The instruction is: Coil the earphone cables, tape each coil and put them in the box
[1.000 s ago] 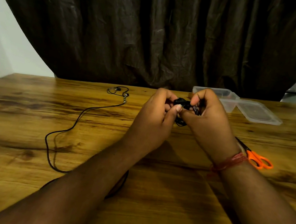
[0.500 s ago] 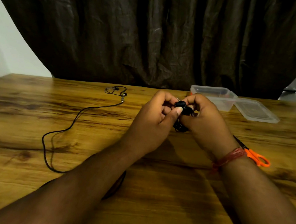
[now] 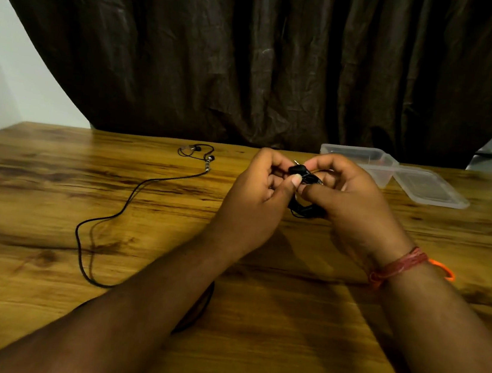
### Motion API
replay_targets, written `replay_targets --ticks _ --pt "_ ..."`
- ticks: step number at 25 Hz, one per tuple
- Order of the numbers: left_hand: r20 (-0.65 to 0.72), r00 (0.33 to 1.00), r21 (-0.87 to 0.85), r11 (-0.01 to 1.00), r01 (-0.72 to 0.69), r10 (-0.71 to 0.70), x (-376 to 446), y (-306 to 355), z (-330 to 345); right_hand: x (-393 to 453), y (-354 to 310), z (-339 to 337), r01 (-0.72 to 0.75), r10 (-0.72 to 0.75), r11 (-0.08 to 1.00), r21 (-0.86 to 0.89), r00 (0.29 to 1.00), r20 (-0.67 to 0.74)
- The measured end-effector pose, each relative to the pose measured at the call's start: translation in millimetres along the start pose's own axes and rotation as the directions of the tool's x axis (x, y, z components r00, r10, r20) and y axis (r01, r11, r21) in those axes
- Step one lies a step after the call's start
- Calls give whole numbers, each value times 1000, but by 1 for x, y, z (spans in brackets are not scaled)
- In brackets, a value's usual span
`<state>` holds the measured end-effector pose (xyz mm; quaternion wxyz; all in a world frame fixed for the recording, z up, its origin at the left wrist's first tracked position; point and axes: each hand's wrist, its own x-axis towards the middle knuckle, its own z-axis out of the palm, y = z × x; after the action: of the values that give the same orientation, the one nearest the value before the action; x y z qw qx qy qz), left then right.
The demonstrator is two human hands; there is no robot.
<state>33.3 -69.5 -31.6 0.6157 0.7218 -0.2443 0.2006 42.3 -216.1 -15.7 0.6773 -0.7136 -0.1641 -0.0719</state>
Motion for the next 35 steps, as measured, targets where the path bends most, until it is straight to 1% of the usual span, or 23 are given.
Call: replay_targets --ticks 3,5,10,12,14,16,18,20,24,26,29,32,35 --pt "15 1000 -52 998 24 -23 0 1 1 -1 0 3 15 -17 994 -109 1000 -15" --pt "25 998 -90 994 54 -52 -1 0 2 -2 -2 2 14 -15 987 -159 1000 -1" --pt "72 995 -80 994 77 -72 -1 -1 -1 -2 -4 -5 13 -1 964 -266 999 44" --pt "94 992 -55 994 90 -84 0 -3 -3 -3 -4 -6 34 -19 947 -319 999 51" --pt "106 990 7 996 90 -91 -2 -4 -5 -5 -4 -6 48 -24 917 -396 998 64" --pt "119 991 85 995 52 -62 -4 -4 -5 -5 -3 -7 37 -4 899 -436 997 77" --pt "133 991 171 985 -22 -1 -5 -4 -4 -4 -3 -8 19 21 899 -438 996 85" --pt "143 989 211 976 -61 31 -5 -3 -5 -5 -3 -8 22 9 905 -426 997 71" --pt "122 992 177 984 -4 -18 -1 -2 -6 -4 1 -5 94 -119 851 -517 993 -15" --pt "104 994 186 983 6 -26 -1 -2 -5 -4 3 -3 85 -130 850 -520 990 -50" --pt "73 997 246 969 -34 17 -3 -3 -3 -4 6 -1 82 -136 862 -500 988 -73" --pt "45 999 250 968 -31 21 -2 -4 -5 -5 8 -1 93 -165 860 -502 981 -101" --pt "84 994 264 961 -85 65 -1 -4 -7 -4 9 -2 83 -170 848 -523 978 -121"
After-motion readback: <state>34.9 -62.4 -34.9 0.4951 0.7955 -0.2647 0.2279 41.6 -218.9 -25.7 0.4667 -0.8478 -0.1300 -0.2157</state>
